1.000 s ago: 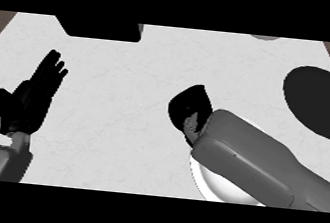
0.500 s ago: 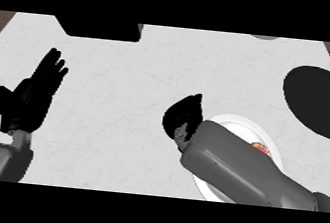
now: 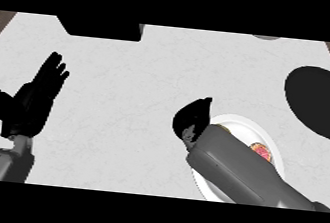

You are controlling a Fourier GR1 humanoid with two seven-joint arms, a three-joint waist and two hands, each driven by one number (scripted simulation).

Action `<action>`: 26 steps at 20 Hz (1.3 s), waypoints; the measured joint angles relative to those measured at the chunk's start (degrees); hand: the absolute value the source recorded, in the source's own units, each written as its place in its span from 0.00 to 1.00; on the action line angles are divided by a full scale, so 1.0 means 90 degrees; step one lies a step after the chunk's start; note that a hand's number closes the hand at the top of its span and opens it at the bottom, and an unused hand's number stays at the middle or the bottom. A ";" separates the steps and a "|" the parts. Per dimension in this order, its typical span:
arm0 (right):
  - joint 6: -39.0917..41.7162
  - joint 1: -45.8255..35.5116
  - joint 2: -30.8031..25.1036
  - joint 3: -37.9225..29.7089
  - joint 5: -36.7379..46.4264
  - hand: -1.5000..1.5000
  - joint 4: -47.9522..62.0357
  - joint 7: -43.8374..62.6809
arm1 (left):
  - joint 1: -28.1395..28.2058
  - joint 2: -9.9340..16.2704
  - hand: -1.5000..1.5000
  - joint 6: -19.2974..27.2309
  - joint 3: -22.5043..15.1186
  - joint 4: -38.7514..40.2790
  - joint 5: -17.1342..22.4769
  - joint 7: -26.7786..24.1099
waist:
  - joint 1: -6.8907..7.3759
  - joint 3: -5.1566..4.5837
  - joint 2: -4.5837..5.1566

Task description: Pick the squash from the plate and place it in the pan

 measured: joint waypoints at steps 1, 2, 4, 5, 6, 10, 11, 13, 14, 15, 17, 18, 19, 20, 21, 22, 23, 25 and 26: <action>0.0023 0.0077 0.0047 -0.0036 0.0086 0.00 -0.0025 -0.0004 | -0.0038 -0.0002 0.50 0.0009 0.0024 -0.0044 -0.0006 0.0078 | -0.0004 -0.0001 -0.0002; 0.0059 0.0126 0.0067 -0.0090 0.0171 0.00 -0.0031 -0.0024 | 0.0001 0.0017 0.50 -0.0017 0.0068 -0.0096 0.0004 0.0115 | -0.0002 0.0000 -0.0003; 0.0099 0.0130 0.0088 -0.0109 0.0399 0.00 0.0180 -0.0145 | -0.0024 0.0039 0.50 -0.0065 0.0127 -0.0131 -0.0004 0.0184 | 0.0012 0.0000 0.0002; 0.0115 0.0194 0.0025 -0.0117 0.0513 0.00 0.0156 -0.0203 | -0.0039 0.0066 0.50 -0.0142 0.0196 -0.0075 0.0020 0.0172 | 0.0009 0.0001 0.0003; 0.0141 0.0259 -0.0032 -0.0158 0.0615 0.00 0.0085 -0.0266 | -0.0030 0.0033 0.50 -0.0123 0.0185 -0.0132 -0.0028 0.0221 | 0.0007 0.0001 0.0003; 0.0000 0.0379 0.0008 -0.0253 0.1055 0.00 0.0345 -0.0465 | 0.0007 -0.0052 0.50 -0.0233 0.0240 -0.0108 -0.0105 0.0156 | 0.0021 0.0001 0.0010; -0.0005 0.0397 0.0055 -0.0318 0.1142 0.00 0.0341 -0.0507 | 0.0037 -0.0069 0.50 -0.0259 0.0254 -0.0163 -0.0119 0.0156 | 0.0020 0.0001 0.0009; -0.0051 0.0363 0.0052 -0.0416 0.1292 0.00 0.0494 -0.0691 | 0.0039 -0.0095 0.50 -0.0293 0.0288 -0.0137 -0.0162 0.0162 | 0.0025 0.0001 0.0011; -0.0044 0.0417 -0.0004 -0.0471 0.1353 0.00 0.0447 -0.0766 | 0.0037 -0.0141 0.50 -0.0285 0.0280 -0.0128 -0.0203 0.0163 | 0.0019 0.0001 0.0010; -0.0078 0.0518 -0.0010 -0.0501 0.1421 0.00 0.0411 -0.0784 | 0.0047 -0.0250 0.50 -0.0244 0.0228 -0.0072 -0.0277 0.0077 | 0.0010 0.0001 0.0008; -0.0151 0.0664 0.0026 -0.0542 0.1580 0.00 0.0495 -0.0850 | -0.0052 -0.0227 0.50 -0.0284 0.0322 -0.0039 -0.0290 0.0141 | 0.0008 0.0000 0.0009; -0.0212 0.0708 0.0087 -0.0548 0.1670 1.00 0.0617 -0.0892 | -0.0018 -0.0235 0.50 -0.0344 0.0354 0.0014 -0.0294 0.0075 | 0.0012 0.0001 0.0010; -0.0268 0.0755 0.0066 -0.0550 0.1732 1.00 0.0639 -0.1013 | -0.0011 -0.0274 0.50 -0.0330 0.0341 -0.0010 -0.0329 0.0092 | 0.0016 -0.0002 -0.0001; -0.0352 0.0696 0.0036 -0.0537 0.1802 1.00 0.0704 -0.1228 | -0.0014 -0.0287 0.50 -0.0368 0.0365 0.0009 -0.0319 0.0070 | 0.0025 -0.0009 -0.0019; -0.0412 0.0694 0.0020 -0.0495 0.1890 1.00 0.0717 -0.1348 | -0.0106 -0.0273 0.50 -0.0377 0.0400 0.0047 -0.0316 0.0143 | 0.0022 -0.0020 -0.0035; -0.0511 0.0705 -0.0046 -0.0456 0.1959 1.00 0.0695 -0.1538 | -0.0157 -0.0266 0.50 -0.0377 0.0428 0.0043 -0.0321 0.0188 | 0.0025 -0.0023 -0.0049; -0.0602 0.0635 -0.0108 -0.0462 0.1993 1.00 0.0755 -0.1806 | -0.0128 -0.0266 0.50 -0.0430 0.0445 0.0015 -0.0298 0.0178 | 0.0042 -0.0018 -0.0050; -0.0818 0.0569 -0.0116 -0.0454 0.2143 1.00 0.0924 -0.2117 | -0.0093 -0.0266 0.50 -0.0489 0.0493 0.0018 -0.0295 0.0147 | 0.0053 -0.0027 -0.0065; -0.0927 0.0565 -0.0092 -0.0462 0.2231 1.00 0.1003 -0.2193 | -0.0046 -0.0246 0.50 -0.0543 0.0525 -0.0023 -0.0267 0.0162 | 0.0057 -0.0034 -0.0081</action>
